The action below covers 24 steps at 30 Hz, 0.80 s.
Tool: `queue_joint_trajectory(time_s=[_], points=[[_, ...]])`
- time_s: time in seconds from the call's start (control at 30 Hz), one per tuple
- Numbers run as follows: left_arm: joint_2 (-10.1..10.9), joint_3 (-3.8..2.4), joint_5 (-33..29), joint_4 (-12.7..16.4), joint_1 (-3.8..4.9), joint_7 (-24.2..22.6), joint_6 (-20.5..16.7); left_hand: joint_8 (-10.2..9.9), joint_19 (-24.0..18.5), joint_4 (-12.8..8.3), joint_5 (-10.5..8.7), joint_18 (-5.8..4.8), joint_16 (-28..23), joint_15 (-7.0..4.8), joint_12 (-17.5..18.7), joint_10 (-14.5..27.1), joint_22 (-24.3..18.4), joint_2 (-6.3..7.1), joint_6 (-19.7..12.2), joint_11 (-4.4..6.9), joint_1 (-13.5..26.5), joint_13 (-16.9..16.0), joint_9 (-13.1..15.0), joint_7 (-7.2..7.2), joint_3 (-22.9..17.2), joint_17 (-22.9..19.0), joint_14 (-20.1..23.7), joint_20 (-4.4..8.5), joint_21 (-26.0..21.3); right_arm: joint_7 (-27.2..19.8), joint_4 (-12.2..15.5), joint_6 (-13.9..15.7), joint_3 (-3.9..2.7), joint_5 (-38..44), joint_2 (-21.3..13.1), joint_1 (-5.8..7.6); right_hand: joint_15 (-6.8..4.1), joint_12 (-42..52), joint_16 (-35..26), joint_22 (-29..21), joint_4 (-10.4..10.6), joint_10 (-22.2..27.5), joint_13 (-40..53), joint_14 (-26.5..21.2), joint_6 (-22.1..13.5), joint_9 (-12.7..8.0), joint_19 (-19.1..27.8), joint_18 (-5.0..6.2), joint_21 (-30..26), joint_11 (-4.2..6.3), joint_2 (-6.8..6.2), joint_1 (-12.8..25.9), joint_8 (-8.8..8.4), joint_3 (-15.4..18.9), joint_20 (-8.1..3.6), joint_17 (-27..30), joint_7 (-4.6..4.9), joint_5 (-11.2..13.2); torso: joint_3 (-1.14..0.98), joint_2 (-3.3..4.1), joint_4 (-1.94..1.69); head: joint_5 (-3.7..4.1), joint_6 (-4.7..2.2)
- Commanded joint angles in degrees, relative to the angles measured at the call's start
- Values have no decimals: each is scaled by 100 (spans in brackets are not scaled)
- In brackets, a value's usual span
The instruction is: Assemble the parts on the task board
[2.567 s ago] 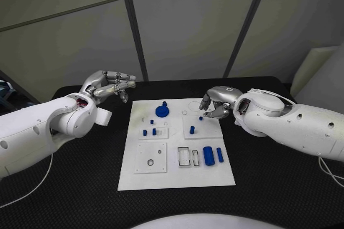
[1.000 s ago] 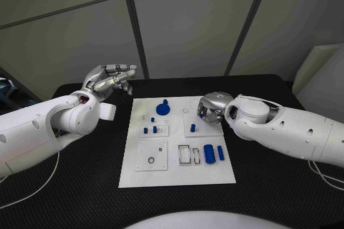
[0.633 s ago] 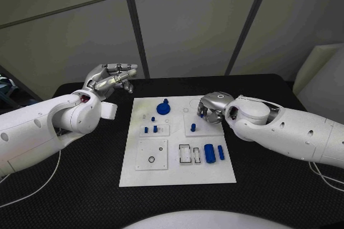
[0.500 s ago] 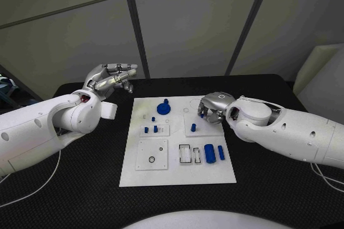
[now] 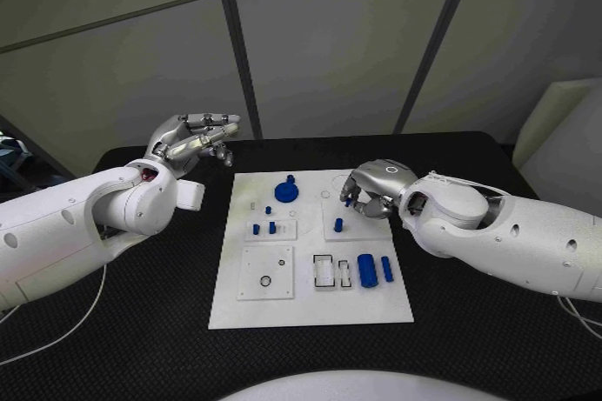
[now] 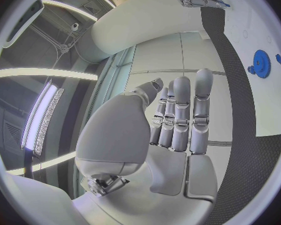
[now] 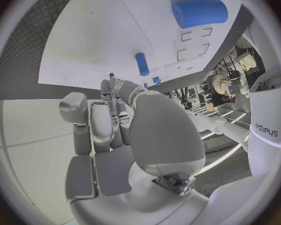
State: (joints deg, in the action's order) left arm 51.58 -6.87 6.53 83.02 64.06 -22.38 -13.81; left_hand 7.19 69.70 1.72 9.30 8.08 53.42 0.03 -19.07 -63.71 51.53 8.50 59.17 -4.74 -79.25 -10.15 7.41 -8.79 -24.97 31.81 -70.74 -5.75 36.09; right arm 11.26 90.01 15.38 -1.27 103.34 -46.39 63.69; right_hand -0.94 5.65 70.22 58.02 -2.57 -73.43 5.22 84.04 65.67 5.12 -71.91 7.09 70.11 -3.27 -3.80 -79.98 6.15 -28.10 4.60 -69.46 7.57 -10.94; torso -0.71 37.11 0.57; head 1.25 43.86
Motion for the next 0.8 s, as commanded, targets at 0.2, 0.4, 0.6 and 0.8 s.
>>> queue_joint_trajectory(time_s=[0.2, 0.4, 0.6, 0.8], points=[[-65, -2, -30, -47, 5, -53, 75, 24, -51, -3, -35, 221, -37, 6, -31, 42, -6, -44, 30, 15, -9, -8, -7, -7, 26, -6, 47, -1, -33, -113, 569, 332, -21, -262, -12, 12, -39, -26, 47, 19, -16, -35, -5, 343, 36, 9, -48, -60, 32, -9, -9, 37, 7, -6, 17, -19, 8, -12, -1, 8, -1, -113, 1], [-156, 1, -30, -131, 6, -45, 89, 24, -51, -3, -35, 221, -37, 6, -31, 42, -6, -44, 30, 15, -9, -8, -7, -7, 26, -6, 47, -1, -33, -167, 763, 277, -20, -340, 244, 11, -38, -29, 50, 23, -14, -35, -5, 343, 35, 8, -50, -61, 35, -9, -9, 40, 6, -6, 17, -20, 9, -11, 6, 5, -7, -276, 49], [-261, 3, -30, -199, 7, -38, 106, 25, -56, -10, -36, 223, -39, 7, -40, 48, -17, -45, 29, 13, -18, -10, -10, -10, 30, -17, 53, -1, -49, -247, 667, 197, 2, -364, 604, -111, -35, -52, 56, 15, -16, -23, -7, 342, 19, 3, -39, -58, 35, -15, -2, 42, -9, -14, 18, -12, 14, -24, 18, 10, -11, -459, 106], [-342, 3, -30, -238, 10, -21, 120, 25, -56, -10, -36, 223, -39, 7, -40, 48, -17, -45, 29, 13, -18, -10, -10, -10, 30, -17, 53, -1, -49, -322, 519, 119, 64, -346, 932, -344, -31, -72, 63, 12, -16, -15, -8, 340, 7, -1, -31, -57, 37, -22, 3, 48, -22, -19, 20, -6, 21, -43, 12, 16, 2, -645, 220]])
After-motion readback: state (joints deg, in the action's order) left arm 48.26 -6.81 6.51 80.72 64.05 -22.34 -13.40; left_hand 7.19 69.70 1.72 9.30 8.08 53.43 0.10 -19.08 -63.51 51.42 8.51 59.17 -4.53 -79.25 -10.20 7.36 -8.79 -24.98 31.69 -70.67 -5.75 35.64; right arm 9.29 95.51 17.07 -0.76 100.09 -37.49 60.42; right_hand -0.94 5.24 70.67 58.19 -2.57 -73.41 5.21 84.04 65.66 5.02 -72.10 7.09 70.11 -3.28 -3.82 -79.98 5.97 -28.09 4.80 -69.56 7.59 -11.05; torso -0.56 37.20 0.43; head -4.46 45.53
